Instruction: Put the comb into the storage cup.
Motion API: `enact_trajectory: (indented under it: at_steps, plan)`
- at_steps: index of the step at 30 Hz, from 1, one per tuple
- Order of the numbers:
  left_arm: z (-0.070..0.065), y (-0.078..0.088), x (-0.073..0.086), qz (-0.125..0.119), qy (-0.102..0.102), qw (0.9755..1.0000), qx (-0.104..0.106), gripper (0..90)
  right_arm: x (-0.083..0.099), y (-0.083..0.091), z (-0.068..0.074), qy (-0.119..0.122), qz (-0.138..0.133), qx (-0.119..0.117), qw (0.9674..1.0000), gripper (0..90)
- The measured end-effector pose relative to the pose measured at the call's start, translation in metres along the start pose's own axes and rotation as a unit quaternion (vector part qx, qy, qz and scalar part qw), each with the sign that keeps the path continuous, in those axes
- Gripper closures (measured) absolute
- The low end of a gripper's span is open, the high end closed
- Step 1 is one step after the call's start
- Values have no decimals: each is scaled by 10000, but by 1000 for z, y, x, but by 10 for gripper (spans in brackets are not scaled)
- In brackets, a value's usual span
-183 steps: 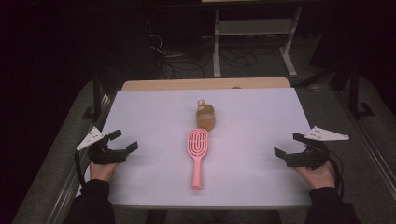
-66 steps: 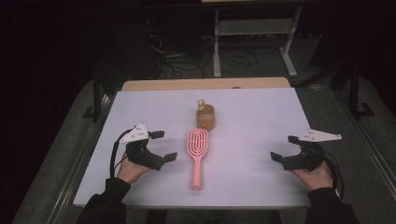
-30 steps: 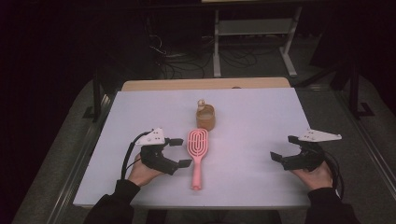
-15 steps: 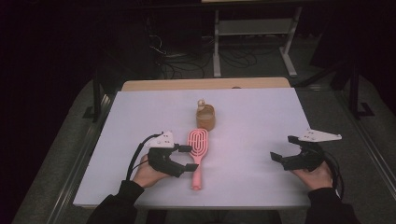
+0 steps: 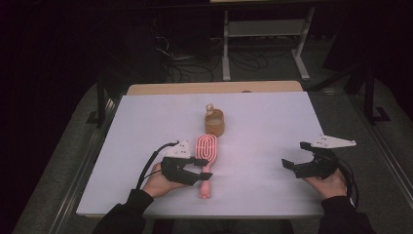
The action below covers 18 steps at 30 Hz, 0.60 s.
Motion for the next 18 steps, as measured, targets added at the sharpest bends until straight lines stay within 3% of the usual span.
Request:
enact_trajectory:
  at_steps: [8,18]
  plan:
    - [-3,-9,4,263,-151,9995,34,723,0,0,0,18,11,-5,10000,0]
    - [-7,-19,9,568,-268,9979,178,885,0,0,0,19,14,-7,10000,0]
Point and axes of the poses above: each handheld gripper's, and its own axes: y roughly backward along the jaws, x roughly out of its underside, z roughly to its left, the point moved 10 cm from there along -y, roughly forward along the jaws, and after that the axes turned 7 degrees about z, right-handed, at the moved point
